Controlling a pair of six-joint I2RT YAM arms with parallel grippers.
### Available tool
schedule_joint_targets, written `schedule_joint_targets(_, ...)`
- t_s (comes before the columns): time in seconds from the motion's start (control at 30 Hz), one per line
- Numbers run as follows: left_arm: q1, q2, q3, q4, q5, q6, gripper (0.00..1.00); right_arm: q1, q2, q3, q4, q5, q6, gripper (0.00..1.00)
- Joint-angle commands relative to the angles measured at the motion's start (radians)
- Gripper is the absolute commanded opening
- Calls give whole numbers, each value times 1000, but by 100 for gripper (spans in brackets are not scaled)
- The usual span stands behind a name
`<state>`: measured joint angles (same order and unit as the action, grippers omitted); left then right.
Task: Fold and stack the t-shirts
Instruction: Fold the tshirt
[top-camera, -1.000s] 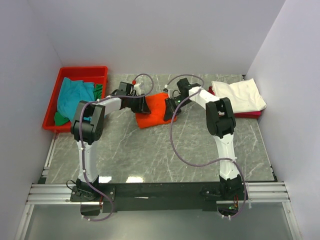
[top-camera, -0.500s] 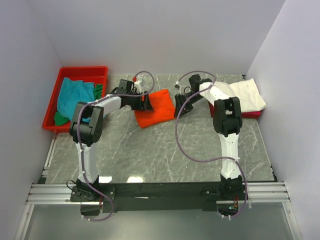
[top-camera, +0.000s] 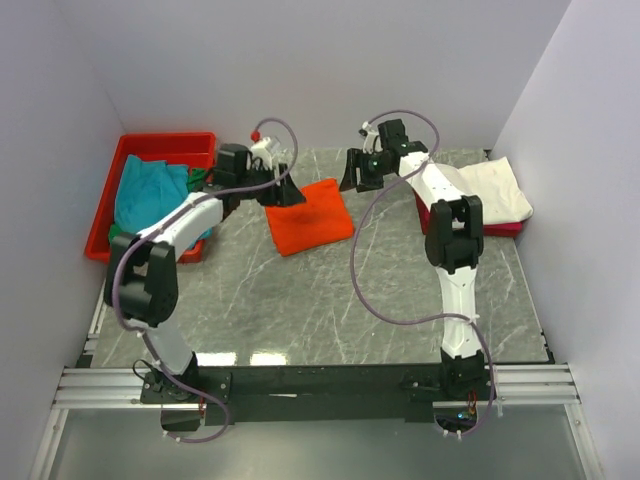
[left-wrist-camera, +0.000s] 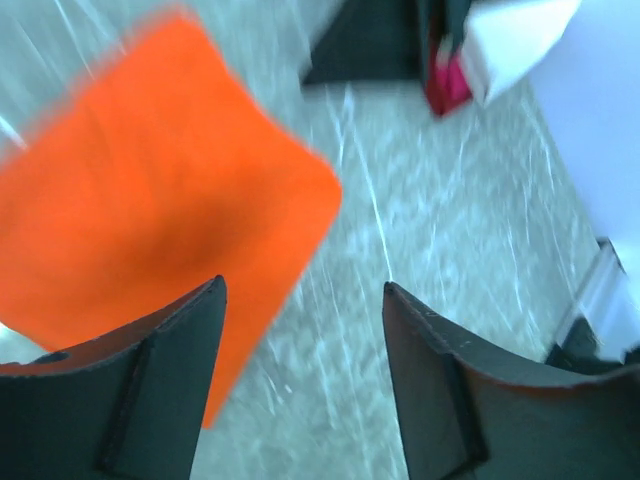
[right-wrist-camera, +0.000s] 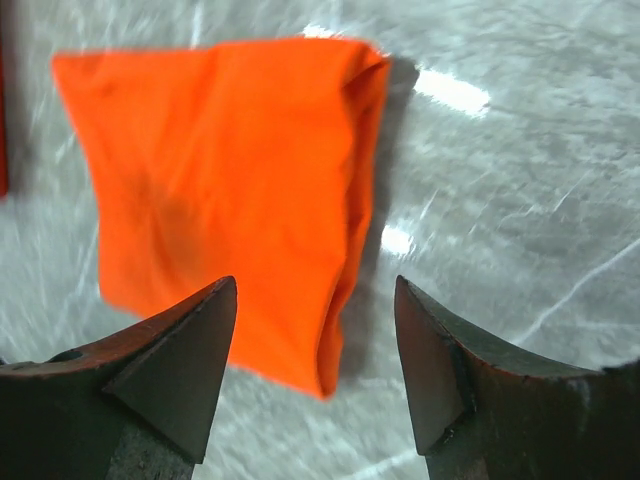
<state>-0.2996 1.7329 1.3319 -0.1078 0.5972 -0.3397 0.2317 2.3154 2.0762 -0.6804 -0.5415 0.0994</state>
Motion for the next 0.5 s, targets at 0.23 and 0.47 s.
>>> schedule_joint_targets(0.23,-127,275,24,34,32,-87,64,17,105,70,140,61,258,72)
schedule_joint_targets(0.47,-141,358,43,-49,-23,-64,59,37,153,47,123,43,292,73)
